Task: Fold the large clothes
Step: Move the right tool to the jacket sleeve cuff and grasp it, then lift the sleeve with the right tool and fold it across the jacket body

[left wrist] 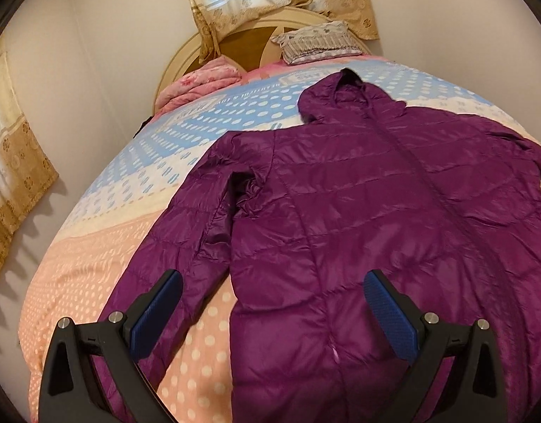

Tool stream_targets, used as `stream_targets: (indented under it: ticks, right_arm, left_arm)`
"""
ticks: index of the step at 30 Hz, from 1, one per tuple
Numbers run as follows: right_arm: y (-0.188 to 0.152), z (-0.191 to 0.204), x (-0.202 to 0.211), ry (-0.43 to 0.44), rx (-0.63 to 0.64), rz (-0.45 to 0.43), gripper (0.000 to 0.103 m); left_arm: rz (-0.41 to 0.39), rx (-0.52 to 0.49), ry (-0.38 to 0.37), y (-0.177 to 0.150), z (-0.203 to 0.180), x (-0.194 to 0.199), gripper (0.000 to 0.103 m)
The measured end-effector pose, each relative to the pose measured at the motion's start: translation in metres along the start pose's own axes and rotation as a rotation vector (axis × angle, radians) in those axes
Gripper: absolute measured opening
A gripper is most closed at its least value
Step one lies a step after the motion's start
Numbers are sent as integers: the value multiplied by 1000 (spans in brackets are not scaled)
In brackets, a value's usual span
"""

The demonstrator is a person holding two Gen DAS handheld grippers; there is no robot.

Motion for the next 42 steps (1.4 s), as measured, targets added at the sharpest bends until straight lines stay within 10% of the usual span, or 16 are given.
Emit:
stream_targets:
  ticks: [22,42]
  right_arm:
    - [29,197,35,292,266,-102,12]
    - [-69,407,92,651,484,-98,12]
  left_arm:
    - [78,-2,65,-14,45,-61,102]
    - [101,29,135,-6,82,-74,102]
Point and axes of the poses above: each gripper's, at about its wrist camera, not at the fingertips, and x roughly against the way its jaws point, z to its left, y to its top, the point moved 5 cm from there along -x, roughly the way its jaws point, and after that the axes turned 13 degrees about -z, right-handed, at the moved point
